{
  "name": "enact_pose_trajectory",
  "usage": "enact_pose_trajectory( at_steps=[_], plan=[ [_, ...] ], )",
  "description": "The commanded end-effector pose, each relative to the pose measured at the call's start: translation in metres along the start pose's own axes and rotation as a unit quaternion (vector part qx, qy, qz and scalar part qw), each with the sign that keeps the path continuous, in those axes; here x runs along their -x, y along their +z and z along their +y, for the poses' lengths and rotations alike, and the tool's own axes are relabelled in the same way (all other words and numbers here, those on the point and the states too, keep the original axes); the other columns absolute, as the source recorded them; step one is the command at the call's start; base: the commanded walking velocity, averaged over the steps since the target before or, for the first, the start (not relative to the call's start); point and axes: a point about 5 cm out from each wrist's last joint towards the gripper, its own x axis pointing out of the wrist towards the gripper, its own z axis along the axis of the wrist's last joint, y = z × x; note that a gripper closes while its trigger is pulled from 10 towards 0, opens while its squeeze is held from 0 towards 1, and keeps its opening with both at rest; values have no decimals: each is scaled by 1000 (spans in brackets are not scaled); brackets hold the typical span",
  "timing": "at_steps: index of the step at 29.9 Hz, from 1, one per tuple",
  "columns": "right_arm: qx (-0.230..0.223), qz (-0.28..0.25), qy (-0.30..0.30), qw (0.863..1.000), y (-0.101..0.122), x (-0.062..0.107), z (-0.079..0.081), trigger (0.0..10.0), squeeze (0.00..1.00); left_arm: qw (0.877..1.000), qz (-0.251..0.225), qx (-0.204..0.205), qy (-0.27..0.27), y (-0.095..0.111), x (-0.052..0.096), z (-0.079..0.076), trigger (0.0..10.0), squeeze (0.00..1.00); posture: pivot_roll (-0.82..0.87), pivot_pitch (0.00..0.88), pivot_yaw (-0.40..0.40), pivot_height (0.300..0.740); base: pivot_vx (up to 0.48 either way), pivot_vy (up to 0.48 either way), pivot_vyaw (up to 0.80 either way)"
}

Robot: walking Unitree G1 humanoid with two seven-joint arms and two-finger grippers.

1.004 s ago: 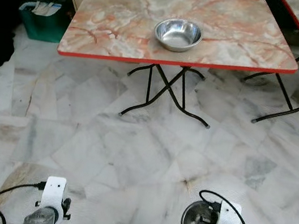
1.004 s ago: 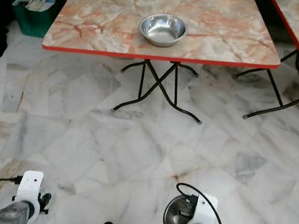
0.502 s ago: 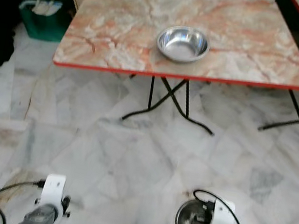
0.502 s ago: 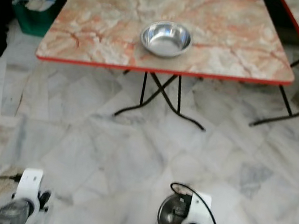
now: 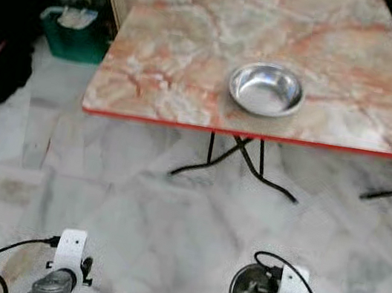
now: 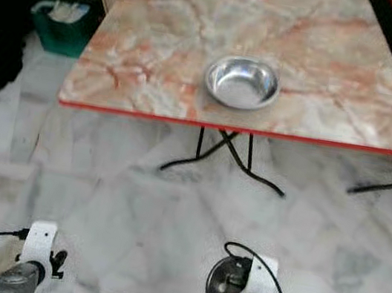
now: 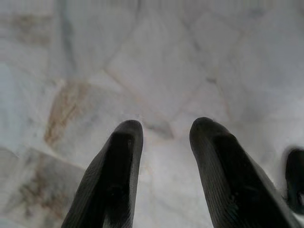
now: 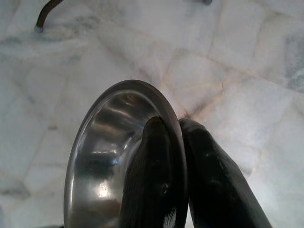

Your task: Setting the table

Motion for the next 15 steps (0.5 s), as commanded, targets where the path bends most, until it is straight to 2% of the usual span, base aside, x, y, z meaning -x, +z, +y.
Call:
enact_pose_trajectory(
  at_steps=[1,13,15],
  plan=[
    [-3,8,-7,1000,-7,2,-6,10000,0,1000,18,-5,-4,-10,2,-3,10000,0,-118,177,83,740,416,0,0],
    [-2,-38,-1,999,6,1,-8,10000,0,1000,11,-8,-10,-7,1,-8,10000,0,-128,142,77,740,21,0,0],
    [-7,-63,1,998,10,2,-9,10000,0,1000,11,-7,-10,-8,1,-8,10000,0,-128,139,77,740,0,0,0]
  ],
)
